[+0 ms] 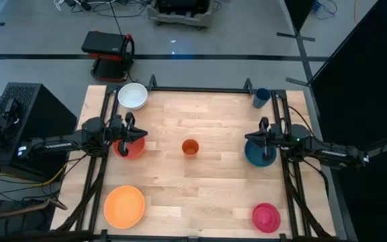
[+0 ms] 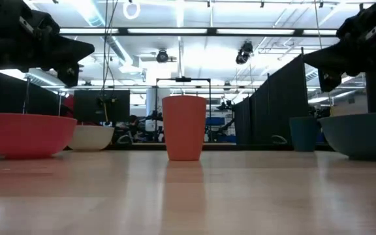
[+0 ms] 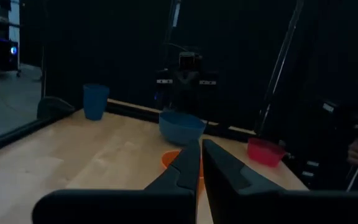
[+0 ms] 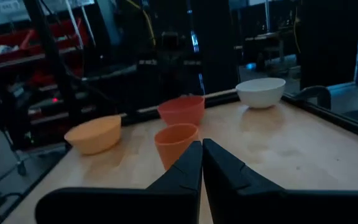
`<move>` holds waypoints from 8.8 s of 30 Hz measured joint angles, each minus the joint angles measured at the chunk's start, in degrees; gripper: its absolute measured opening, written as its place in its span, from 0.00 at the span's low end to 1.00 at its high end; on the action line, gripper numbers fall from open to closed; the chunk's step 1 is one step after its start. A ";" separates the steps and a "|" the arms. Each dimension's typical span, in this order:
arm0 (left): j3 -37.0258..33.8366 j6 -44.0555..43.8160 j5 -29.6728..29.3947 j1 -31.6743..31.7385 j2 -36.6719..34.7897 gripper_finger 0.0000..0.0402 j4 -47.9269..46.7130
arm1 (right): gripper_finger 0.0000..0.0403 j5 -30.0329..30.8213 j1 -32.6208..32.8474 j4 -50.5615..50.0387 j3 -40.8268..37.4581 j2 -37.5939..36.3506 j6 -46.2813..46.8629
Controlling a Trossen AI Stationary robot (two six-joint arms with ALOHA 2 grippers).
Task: Nest bowls inside each other
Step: Stack the orange bowl on top of the yellow bowl, then move the stacked bowls to the middle of the table
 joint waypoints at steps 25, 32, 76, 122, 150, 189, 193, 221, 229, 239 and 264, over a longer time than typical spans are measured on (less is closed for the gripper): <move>13.46 -2.96 -7.74 0.00 1.33 0.03 -18.51 | 0.00 0.59 5.92 17.75 5.77 10.46 6.86; 17.35 -3.89 -8.00 0.00 1.87 0.05 -23.51 | 0.00 1.99 7.47 15.65 13.47 22.34 2.63; 48.20 -5.32 -3.23 -0.11 35.16 0.59 -87.63 | 0.00 3.26 7.91 13.77 28.30 46.80 -8.60; 39.12 -8.69 1.19 -13.65 67.19 0.28 -70.17 | 0.00 3.48 7.91 13.74 28.32 46.80 -8.54; 60.42 -22.14 -3.21 -37.39 67.57 0.00 -80.02 | 0.00 5.49 7.90 12.71 28.35 49.01 -8.53; 74.11 -52.27 -5.92 -72.50 86.16 0.01 -64.71 | 0.00 9.27 7.80 20.32 28.35 50.99 -9.81; 73.99 -52.12 -7.13 -72.48 86.30 0.04 -61.18 | 0.00 9.25 7.80 20.33 28.35 50.99 -9.80; 73.82 -55.27 -9.36 -72.43 87.77 0.42 -62.80 | 0.00 9.22 7.80 20.26 28.33 50.97 -9.78; 73.82 -55.33 -9.79 -72.43 89.92 0.43 -62.59 | 0.00 9.23 7.80 20.22 28.33 50.97 -9.78; 73.84 -52.22 -6.96 -71.90 94.87 0.29 -61.61 | 0.00 9.22 7.81 20.23 28.32 50.97 -9.78; 79.33 -36.36 -15.14 -60.14 97.81 0.00 -92.19 | 0.00 9.23 7.93 19.89 28.30 50.97 -9.71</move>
